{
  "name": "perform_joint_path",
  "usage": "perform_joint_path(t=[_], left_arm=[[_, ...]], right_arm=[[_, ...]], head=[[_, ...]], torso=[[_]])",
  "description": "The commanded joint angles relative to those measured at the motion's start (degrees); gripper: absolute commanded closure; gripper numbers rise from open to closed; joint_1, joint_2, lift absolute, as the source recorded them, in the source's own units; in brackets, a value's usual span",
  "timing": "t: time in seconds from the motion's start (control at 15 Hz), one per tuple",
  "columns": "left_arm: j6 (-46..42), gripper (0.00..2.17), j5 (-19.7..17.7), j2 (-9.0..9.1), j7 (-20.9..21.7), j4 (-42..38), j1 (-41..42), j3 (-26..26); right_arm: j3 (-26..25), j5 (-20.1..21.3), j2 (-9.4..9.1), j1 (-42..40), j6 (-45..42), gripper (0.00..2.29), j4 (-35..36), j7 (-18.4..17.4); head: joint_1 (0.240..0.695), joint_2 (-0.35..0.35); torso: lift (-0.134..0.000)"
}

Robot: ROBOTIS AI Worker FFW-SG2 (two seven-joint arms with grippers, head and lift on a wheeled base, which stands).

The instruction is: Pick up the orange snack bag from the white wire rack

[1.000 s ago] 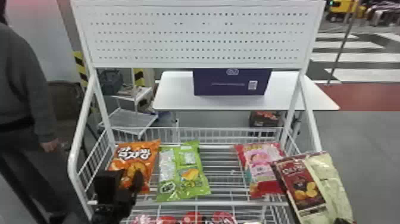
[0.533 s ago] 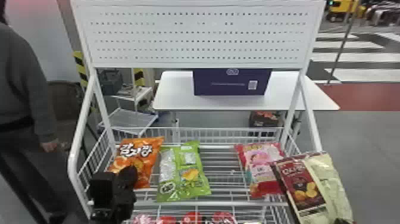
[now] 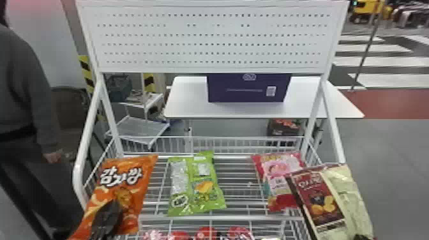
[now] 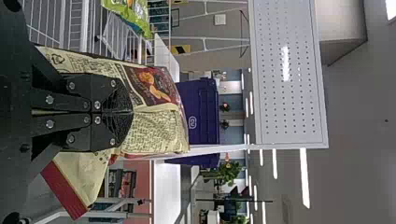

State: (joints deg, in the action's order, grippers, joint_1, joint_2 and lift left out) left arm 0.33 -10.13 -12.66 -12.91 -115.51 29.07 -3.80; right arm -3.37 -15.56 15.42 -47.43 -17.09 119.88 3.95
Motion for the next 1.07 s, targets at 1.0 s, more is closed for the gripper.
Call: perform_joint_path(t=[1.0], left_arm=[[-17.06,2.15,-3.23,-1.76,2.90,-8.42,19.18,4.59]], right_arm=[[0.20,-0.18,-0.22,0.49,0.00,2.26,-0.18,0.00]], head=[[0.499,0.000]], torso=[[0.000]])
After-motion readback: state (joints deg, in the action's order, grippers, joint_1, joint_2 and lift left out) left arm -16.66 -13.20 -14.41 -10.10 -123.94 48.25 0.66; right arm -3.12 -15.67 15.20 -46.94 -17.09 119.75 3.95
